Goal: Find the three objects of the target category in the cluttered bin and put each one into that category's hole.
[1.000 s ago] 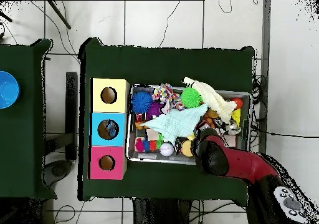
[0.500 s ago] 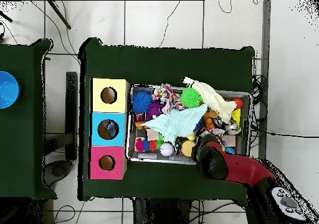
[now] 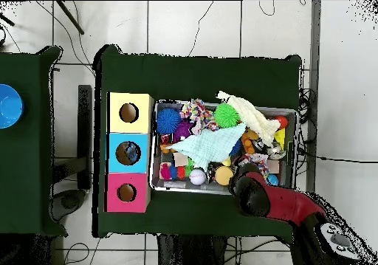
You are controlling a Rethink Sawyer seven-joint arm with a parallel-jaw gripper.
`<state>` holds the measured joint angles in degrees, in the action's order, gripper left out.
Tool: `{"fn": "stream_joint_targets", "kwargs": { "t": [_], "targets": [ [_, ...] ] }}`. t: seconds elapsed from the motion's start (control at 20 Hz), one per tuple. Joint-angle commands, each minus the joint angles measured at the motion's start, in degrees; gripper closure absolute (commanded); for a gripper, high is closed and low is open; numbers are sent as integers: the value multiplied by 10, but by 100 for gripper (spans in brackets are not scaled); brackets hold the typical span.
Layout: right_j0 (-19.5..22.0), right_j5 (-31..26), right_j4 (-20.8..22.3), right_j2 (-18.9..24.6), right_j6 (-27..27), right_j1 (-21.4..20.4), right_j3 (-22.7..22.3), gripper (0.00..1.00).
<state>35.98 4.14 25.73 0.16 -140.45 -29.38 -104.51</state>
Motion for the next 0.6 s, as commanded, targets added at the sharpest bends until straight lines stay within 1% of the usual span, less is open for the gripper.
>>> {"fn": "stream_joint_targets", "kwargs": {
  "t": [0.05,0.15,0.2,0.4,0.6],
  "targets": [
    [-8,37,26,-1,-14,26,37,0],
    [-21,52,17,-15,-22,30,39,0],
    [-28,61,12,-24,-25,32,40,100],
    [-21,24,19,-3,-12,9,33,100],
    [-10,-24,12,32,0,-34,21,100]
  ]
}}
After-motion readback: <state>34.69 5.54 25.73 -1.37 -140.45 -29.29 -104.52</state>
